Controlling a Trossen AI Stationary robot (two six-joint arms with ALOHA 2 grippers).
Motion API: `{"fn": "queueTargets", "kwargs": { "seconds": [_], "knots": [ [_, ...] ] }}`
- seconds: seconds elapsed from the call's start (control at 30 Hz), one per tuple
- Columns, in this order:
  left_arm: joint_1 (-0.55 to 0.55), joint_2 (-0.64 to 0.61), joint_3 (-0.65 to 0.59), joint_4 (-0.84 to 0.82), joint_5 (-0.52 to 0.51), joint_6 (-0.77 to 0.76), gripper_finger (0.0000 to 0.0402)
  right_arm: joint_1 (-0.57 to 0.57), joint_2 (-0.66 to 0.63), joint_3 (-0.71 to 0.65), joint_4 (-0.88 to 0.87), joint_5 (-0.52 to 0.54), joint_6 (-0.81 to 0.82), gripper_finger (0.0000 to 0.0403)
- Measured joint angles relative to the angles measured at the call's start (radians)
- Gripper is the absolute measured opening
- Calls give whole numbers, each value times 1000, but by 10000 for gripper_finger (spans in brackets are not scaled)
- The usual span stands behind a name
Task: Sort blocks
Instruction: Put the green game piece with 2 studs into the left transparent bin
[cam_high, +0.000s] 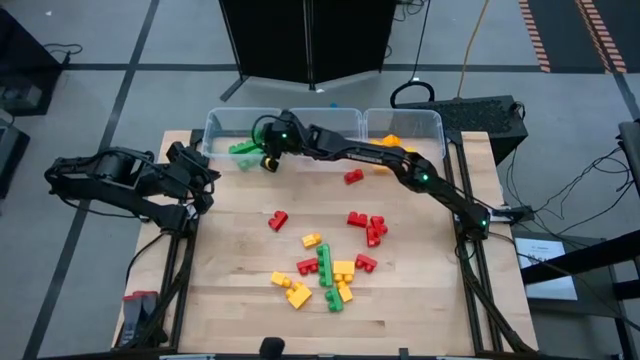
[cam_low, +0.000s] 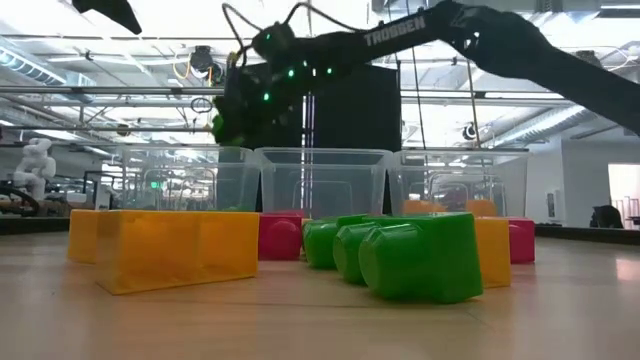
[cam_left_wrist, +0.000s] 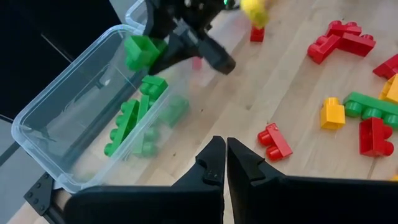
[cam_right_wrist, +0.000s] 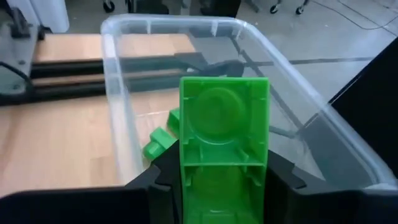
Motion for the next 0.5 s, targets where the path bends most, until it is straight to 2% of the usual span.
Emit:
{"fn": "queueTargets", "kwargs": {
  "seconds": [0.2, 0.4, 0.5],
  "knots": [
    [0, 0, 0, 0, 0, 0, 0, 1, 16, 0, 8, -2, 9, 126],
    [0, 0, 0, 0, 0, 1, 0, -2, 16, 4, -5, 52, 10, 265],
    [0, 0, 0, 0, 0, 1, 0, -4, 16, 25, -33, 53, 9, 307]
  ]
}}
